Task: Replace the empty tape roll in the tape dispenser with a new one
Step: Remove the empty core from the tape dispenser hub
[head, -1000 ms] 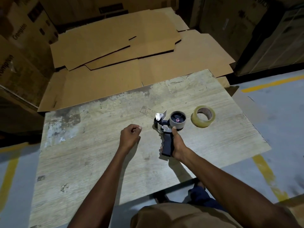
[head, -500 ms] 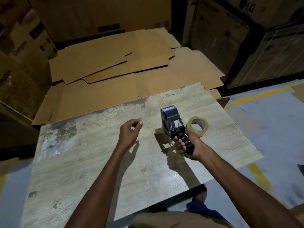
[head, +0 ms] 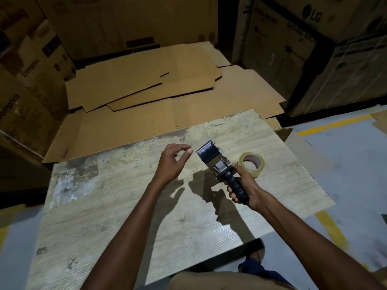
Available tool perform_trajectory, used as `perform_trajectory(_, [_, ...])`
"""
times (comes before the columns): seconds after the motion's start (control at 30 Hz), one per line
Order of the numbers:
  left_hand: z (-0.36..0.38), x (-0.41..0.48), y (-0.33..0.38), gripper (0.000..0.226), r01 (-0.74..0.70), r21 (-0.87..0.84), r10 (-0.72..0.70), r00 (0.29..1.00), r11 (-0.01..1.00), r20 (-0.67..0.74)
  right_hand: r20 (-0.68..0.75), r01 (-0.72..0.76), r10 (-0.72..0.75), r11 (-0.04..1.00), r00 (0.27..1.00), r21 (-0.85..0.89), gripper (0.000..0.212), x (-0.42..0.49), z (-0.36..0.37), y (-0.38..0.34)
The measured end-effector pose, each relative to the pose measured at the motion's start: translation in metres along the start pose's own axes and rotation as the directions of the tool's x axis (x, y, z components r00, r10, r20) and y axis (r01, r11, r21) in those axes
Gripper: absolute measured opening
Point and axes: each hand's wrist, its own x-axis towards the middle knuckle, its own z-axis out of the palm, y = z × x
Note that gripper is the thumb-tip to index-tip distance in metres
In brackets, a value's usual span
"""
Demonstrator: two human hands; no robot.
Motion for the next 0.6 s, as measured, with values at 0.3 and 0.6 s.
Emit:
perform_trajectory(0.3, [0.002, 0.001, -0.009, 0.019, -0.042, 0.021, 0.043, 0.998, 0.999, -0.048, -0.049, 0.472, -0.711, 0.515, 0.702, -0.716, 0.076, 0.006, -0.002, 0.015])
perform_trajectory(0.6, [-0.011, 0.013, 0.005, 0.02, -0.021, -0.039, 0.021, 1.0, 0.999, -0.004, 0.095, 0.615, -0.739, 0.474, 0.667, -0.63, 0.07, 0.013, -0.013, 0.013])
